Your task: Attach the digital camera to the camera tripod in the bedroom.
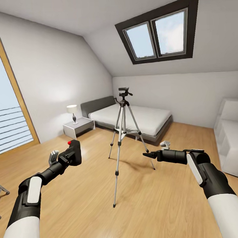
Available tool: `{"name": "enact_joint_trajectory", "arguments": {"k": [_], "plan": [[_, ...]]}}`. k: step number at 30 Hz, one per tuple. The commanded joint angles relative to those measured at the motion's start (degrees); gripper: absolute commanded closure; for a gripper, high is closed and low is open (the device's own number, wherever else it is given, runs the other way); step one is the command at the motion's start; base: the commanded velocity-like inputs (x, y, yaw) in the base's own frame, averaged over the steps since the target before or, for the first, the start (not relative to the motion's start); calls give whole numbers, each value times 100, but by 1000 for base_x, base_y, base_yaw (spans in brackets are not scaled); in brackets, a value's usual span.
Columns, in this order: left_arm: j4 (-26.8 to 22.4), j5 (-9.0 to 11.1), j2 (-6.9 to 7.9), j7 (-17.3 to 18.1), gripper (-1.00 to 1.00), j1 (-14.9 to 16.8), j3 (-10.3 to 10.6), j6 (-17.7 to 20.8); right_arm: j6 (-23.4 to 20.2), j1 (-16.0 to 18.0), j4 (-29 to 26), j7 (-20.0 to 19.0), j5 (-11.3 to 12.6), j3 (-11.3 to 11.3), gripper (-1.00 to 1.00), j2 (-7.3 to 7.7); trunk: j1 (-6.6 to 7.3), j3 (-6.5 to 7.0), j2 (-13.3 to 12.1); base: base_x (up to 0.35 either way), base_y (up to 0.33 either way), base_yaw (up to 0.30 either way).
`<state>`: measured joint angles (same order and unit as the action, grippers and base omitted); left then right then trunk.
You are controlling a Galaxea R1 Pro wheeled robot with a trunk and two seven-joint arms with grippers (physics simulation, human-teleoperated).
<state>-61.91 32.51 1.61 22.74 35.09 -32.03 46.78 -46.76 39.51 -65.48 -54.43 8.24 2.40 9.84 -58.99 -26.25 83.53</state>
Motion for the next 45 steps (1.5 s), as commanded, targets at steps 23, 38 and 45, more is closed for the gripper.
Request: {"name": "enact_joint_trajectory", "arguments": {"k": [23,38,45], "plan": [[4330,-1269,337,-985,100,6,168,-2325,1838,4,4689,1835,-13,-35,-100,77,506,407,-920,0,0,0],[6161,-3222,177,-2469,100,-1284,233,-4259,4053,-1335,6717,3694,-1078,-98,-100,13,835,676,-1522,0,0,0],[6173,-3317,163,-2599,100,-1881,241,-4541,5130,-2410,6738,4441,-1060,-87,-100,4,989,802,-1803,0,0,0]]}}
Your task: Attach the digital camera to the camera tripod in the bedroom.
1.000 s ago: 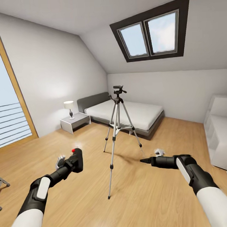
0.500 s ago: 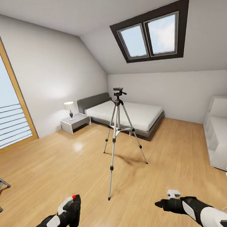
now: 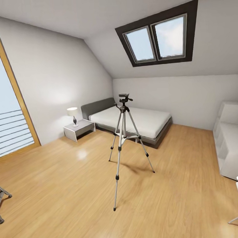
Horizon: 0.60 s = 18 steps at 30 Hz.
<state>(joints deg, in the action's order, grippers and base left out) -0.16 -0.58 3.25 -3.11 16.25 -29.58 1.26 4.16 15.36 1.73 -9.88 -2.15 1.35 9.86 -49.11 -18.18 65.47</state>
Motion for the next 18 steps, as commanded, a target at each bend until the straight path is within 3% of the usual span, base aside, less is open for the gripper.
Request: {"name": "enact_joint_trajectory", "arguments": {"k": [1,9,18], "plan": [[-3,-7,2,-15,100,-22,-4,-8,71,-30,18,20,-17,21,-100,1,22,13,-37,0,0,0],[-2,-10,-9,-15,100,-323,-4,-112,179,-166,20,162,20,30,-100,-71,198,157,-358,0,0,0],[-2,-12,-16,-9,100,-348,-4,-105,166,-173,20,167,22,29,-100,-91,396,318,-719,0,0,0]]}}
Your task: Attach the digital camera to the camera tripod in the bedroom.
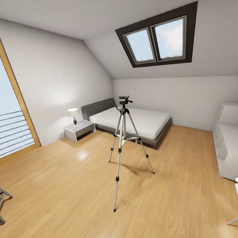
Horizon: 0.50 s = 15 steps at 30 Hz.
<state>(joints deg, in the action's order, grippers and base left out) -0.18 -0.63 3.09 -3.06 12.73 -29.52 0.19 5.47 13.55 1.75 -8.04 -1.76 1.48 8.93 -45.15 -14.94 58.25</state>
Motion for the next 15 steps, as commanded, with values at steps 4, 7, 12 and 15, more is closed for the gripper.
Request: {"name": "enact_joint_trajectory", "arguments": {"k": [4,7,12,15], "plan": [[0,-8,6,-11,100,2,-9,7,10,8,19,-14,-17,17,-100,-4,88,65,-157,0,0,0],[0,-8,7,-10,100,2,-10,7,14,8,19,-14,-17,17,-100,-6,154,119,-277,0,0,0],[0,-4,15,-10,100,2,-10,2,29,7,19,-17,-17,19,-100,-39,264,209,-478,0,0,0],[0,-3,16,-10,100,2,-10,-2,16,7,19,-20,-17,19,-100,-45,330,263,-598,0,0,0]]}}
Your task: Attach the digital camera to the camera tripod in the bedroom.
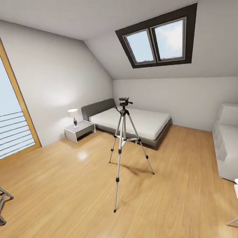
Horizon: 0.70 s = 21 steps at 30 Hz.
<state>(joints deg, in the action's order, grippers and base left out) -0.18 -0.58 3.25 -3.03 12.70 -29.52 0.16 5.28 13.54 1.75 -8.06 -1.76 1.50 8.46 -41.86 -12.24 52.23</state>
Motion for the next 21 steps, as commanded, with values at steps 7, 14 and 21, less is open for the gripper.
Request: {"name": "enact_joint_trajectory", "arguments": {"k": [7,14,21], "plan": [[0,-12,-15,-14,100,4,-9,-18,20,8,19,-13,-18,17,-100,0,154,119,-277,0,0,0],[0,-9,-1,8,100,4,-14,-78,23,-1,24,-11,-16,17,-100,-7,308,244,-558,0,0,0],[-7,-31,-11,22,100,4,-10,-93,20,-38,26,-11,-17,17,-100,-10,461,370,-838,0,0,0]]}}
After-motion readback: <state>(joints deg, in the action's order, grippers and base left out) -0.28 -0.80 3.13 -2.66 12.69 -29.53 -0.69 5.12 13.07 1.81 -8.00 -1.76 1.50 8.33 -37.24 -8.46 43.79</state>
